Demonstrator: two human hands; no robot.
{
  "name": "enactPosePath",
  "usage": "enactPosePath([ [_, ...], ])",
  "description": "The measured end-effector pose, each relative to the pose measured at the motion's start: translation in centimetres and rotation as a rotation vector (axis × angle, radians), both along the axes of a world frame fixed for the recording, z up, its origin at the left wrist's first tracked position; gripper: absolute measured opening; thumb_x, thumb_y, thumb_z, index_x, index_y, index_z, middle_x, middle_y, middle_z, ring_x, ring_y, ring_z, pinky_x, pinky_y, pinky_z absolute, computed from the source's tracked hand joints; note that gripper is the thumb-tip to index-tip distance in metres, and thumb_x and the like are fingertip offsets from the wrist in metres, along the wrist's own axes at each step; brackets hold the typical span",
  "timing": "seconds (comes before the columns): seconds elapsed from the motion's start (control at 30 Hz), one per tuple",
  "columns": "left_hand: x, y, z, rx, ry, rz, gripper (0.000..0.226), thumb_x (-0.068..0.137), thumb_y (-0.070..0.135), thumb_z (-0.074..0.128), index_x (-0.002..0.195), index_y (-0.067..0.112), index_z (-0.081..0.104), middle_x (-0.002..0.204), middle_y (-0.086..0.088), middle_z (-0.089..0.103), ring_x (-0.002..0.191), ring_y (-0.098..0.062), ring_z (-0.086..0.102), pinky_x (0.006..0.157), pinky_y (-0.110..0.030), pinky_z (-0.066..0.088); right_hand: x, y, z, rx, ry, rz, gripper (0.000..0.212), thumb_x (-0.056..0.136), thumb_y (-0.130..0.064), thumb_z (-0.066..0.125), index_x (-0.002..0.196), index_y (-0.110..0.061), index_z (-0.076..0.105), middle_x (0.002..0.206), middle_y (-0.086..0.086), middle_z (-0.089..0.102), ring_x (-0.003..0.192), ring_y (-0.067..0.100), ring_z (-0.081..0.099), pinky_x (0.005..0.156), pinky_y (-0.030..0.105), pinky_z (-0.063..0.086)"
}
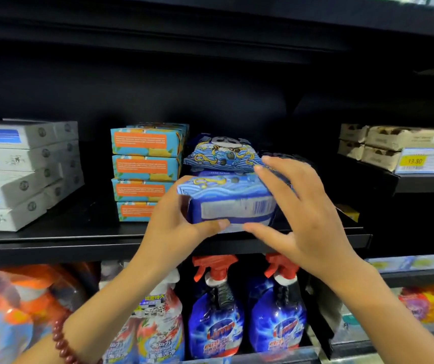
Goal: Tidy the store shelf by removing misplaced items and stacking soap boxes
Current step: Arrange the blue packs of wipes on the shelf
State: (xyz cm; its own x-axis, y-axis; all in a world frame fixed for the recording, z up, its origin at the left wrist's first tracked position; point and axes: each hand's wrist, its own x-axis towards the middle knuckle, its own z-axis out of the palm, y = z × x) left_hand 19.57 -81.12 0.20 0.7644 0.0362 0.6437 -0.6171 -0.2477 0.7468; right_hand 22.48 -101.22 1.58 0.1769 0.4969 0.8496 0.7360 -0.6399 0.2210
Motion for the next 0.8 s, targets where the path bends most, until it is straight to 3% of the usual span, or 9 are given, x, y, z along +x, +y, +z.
enactPosePath([
  [0.17, -0.3, 0.0, -0.6, 0.160, -0.204, -0.009, 0.038, 0.070, 0.003, 0.075, 0.101, 0.018, 0.059, 0.097, 0.013, 0.065, 0.090, -0.007, 0.063, 0.076, -0.025, 0.051, -0.7, 0.3, -0.1, -0.060, 0.007, -0.074, 0.045, 0.078, -0.034, 0.067, 0.114, -0.007, 0.063, 0.104, 0.002, 0.065, 0.095, 0.022, 0.057, 0.082, 0.033, 0.042],
  [0.27, 0.2, 0.6, -1.1, 0.297, -0.230, 0.088, 0.047, 0.072, 0.008, 0.075, 0.113, 0.022, 0.057, 0.111, 0.012, 0.064, 0.104, -0.007, 0.060, 0.086, -0.028, 0.049, -0.5, 0.7, -1.3, 0.058, 0.050, -0.050, 0.035, 0.077, -0.021, 0.066, 0.109, -0.008, 0.064, 0.103, 0.001, 0.065, 0.093, 0.023, 0.060, 0.073, 0.036, 0.047],
  [0.37, 0.4, 1.6, -1.6, 0.406, -0.181, 0.267, 0.056, 0.071, 0.014, 0.082, 0.120, 0.018, 0.055, 0.115, 0.008, 0.060, 0.106, -0.005, 0.054, 0.090, -0.023, 0.043, 0.3, 0.4, -2.1, 0.119, 0.017, -0.082, 0.033, 0.075, -0.012, 0.067, 0.107, -0.005, 0.065, 0.103, 0.005, 0.065, 0.093, 0.026, 0.059, 0.074, 0.037, 0.047],
  [0.43, 0.2, 2.7, -2.2, 0.476, -0.141, 0.376, 0.051, 0.071, 0.031, 0.081, 0.114, 0.016, 0.059, 0.108, 0.008, 0.062, 0.100, -0.008, 0.056, 0.086, -0.022, 0.043, 0.8, 0.2, -2.5, 0.130, 0.000, -0.101, 0.032, 0.074, -0.009, 0.068, 0.105, -0.004, 0.065, 0.101, 0.007, 0.065, 0.093, 0.026, 0.058, 0.075, 0.035, 0.046],
  [0.53, -0.1, 4.1, -3.2, 0.618, -0.099, 0.496, 0.049, 0.071, 0.060, 0.061, 0.098, 0.020, 0.067, 0.094, 0.009, 0.067, 0.089, -0.014, 0.063, 0.075, -0.027, 0.048, 1.5, 0.4, -3.1, 0.120, 0.009, -0.089, 0.033, 0.073, -0.009, 0.069, 0.105, -0.004, 0.065, 0.101, 0.007, 0.065, 0.094, 0.025, 0.058, 0.075, 0.035, 0.047],
  [0.63, -0.1, 4.6, -3.8, 0.661, -0.122, 0.523, 0.050, 0.073, 0.065, 0.052, 0.085, 0.020, 0.070, 0.085, 0.009, 0.068, 0.084, -0.013, 0.064, 0.068, -0.028, 0.050, 2.2, 1.4, -3.4, 0.103, 0.017, -0.066, 0.035, 0.070, -0.006, 0.069, 0.105, -0.005, 0.064, 0.102, 0.006, 0.065, 0.095, 0.024, 0.059, 0.074, 0.034, 0.048],
  [0.73, 0.0, 4.6, -3.9, 0.668, -0.148, 0.532, 0.049, 0.073, 0.065, 0.052, 0.079, 0.020, 0.071, 0.080, 0.010, 0.067, 0.081, -0.005, 0.056, 0.064, -0.019, 0.043, 2.6, 2.6, -3.5, 0.085, 0.047, -0.083, 0.040, 0.062, -0.001, 0.073, 0.101, -0.007, 0.065, 0.100, 0.003, 0.065, 0.093, 0.023, 0.058, 0.072, 0.030, 0.047],
  [0.8, 0.1, 4.7, -3.9, 0.651, -0.163, 0.534, 0.049, 0.072, 0.064, 0.054, 0.077, 0.019, 0.071, 0.078, 0.010, 0.067, 0.085, -0.007, 0.053, 0.062, -0.014, 0.038, 2.7, 3.2, -3.7, 0.071, 0.072, -0.111, 0.041, 0.059, 0.000, 0.073, 0.098, -0.009, 0.065, 0.098, 0.000, 0.065, 0.092, 0.021, 0.058, 0.071, 0.026, 0.045],
])
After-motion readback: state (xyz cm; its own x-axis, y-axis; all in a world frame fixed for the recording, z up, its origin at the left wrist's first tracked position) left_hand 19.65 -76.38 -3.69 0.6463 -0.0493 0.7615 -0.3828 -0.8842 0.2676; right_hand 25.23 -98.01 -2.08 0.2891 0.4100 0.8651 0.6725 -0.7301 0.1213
